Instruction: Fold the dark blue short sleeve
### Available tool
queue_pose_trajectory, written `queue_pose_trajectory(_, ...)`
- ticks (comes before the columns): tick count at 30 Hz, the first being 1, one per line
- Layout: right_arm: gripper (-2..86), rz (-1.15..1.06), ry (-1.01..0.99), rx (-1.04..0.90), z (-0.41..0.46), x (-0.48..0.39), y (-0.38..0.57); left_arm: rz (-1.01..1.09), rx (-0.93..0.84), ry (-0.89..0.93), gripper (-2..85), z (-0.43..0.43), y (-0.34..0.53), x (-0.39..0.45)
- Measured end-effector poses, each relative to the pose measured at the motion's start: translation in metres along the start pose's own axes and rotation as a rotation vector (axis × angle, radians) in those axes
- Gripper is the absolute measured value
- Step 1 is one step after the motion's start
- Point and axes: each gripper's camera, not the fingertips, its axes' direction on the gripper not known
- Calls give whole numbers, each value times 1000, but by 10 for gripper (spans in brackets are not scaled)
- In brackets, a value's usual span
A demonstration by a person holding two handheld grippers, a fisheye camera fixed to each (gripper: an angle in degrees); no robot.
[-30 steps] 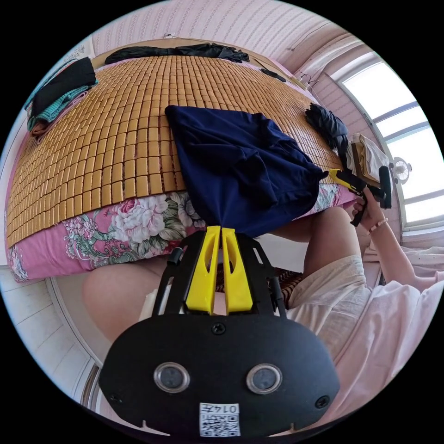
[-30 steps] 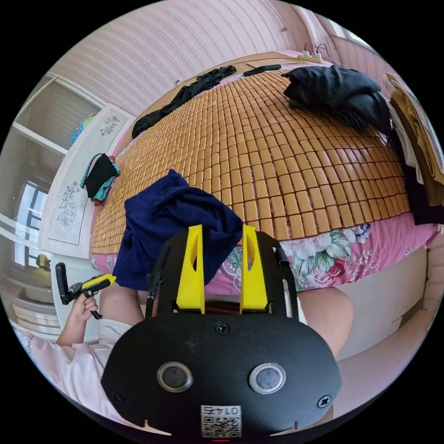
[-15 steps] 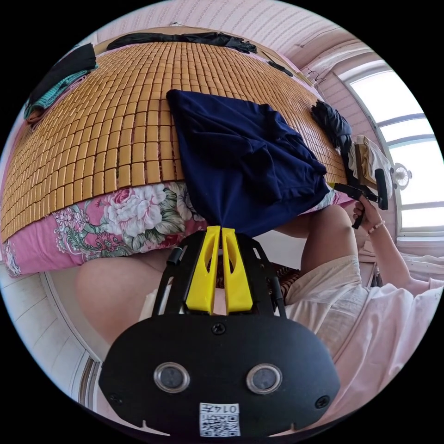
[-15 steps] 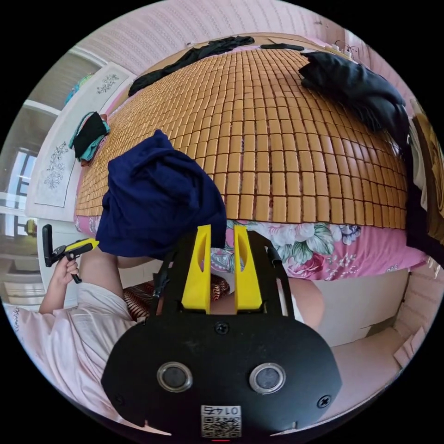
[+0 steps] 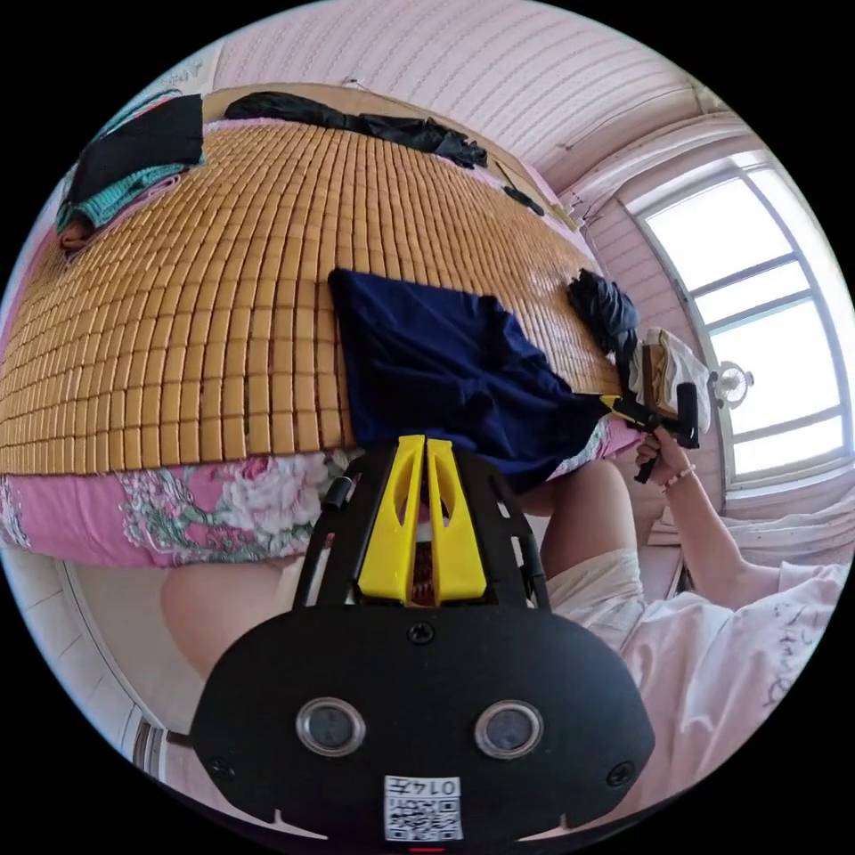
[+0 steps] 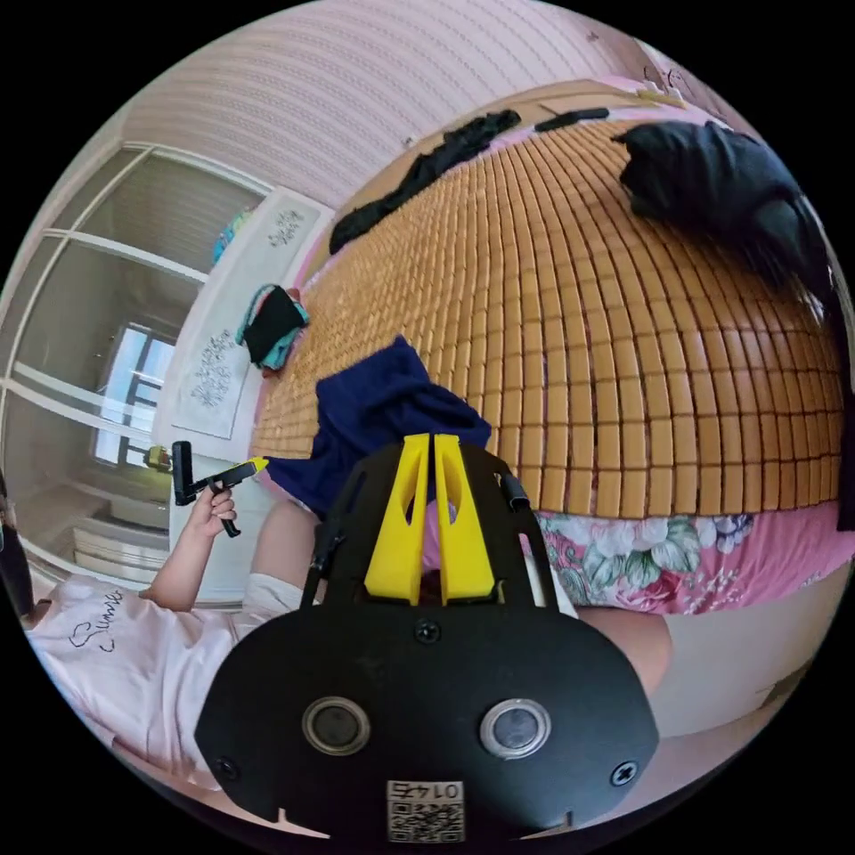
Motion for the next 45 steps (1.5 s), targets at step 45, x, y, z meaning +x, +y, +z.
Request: queue_pose_trajectory(45,3,0,264,-210,-56,-40,221,78,-106,-154,-8,-69,106,96)
